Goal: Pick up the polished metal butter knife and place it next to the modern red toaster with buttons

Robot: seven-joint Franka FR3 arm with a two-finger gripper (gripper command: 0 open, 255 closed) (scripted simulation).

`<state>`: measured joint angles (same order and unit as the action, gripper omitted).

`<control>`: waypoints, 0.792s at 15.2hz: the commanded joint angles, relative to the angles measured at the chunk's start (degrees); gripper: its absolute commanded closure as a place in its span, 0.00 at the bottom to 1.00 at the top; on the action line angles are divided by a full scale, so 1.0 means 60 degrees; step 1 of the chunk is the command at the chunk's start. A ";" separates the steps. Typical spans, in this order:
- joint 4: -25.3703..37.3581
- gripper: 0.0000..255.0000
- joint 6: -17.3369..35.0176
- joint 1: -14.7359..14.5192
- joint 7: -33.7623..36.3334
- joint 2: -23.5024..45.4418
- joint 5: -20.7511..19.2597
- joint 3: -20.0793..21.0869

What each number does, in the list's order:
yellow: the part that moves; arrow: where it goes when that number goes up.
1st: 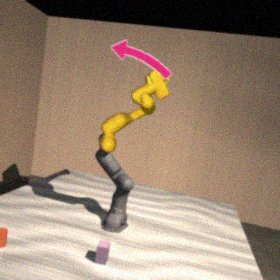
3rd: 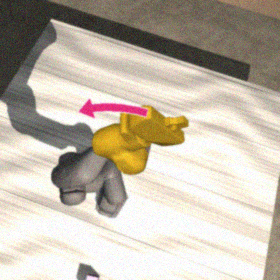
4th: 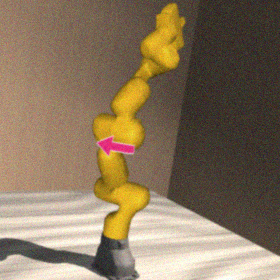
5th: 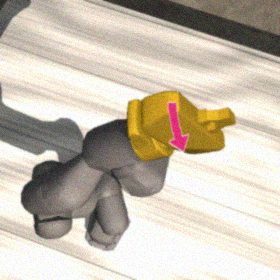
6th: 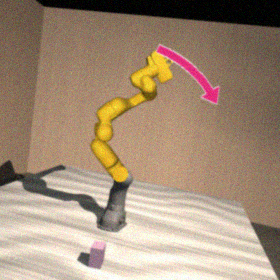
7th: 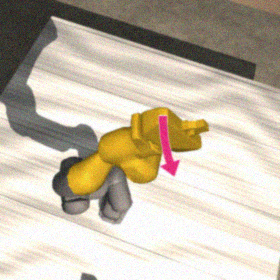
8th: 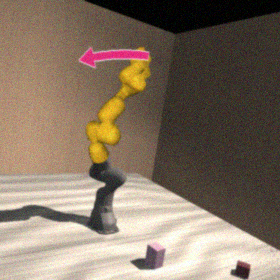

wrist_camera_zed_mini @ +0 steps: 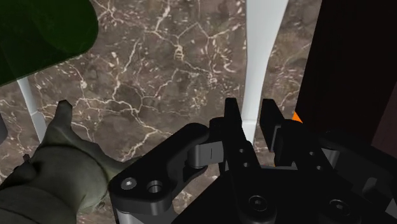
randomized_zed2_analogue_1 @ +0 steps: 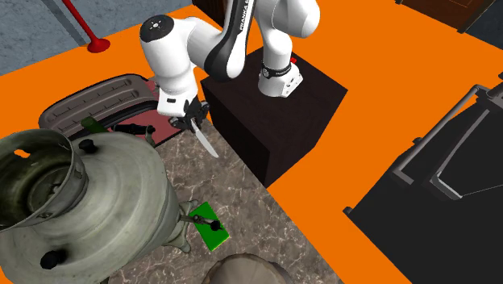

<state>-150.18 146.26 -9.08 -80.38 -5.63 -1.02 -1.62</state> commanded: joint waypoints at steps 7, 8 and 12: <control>-0.0126 1.00 0.1230 0.0006 -0.0032 0.1098 0.0028 -0.0012; -0.0132 1.00 0.1379 0.0006 -0.0035 0.1241 0.0034 -0.0011; -0.0130 1.00 0.1969 0.0008 -0.0049 0.1834 0.0058 -0.0006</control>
<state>-151.00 157.15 -9.10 -80.51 4.44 -0.72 -1.61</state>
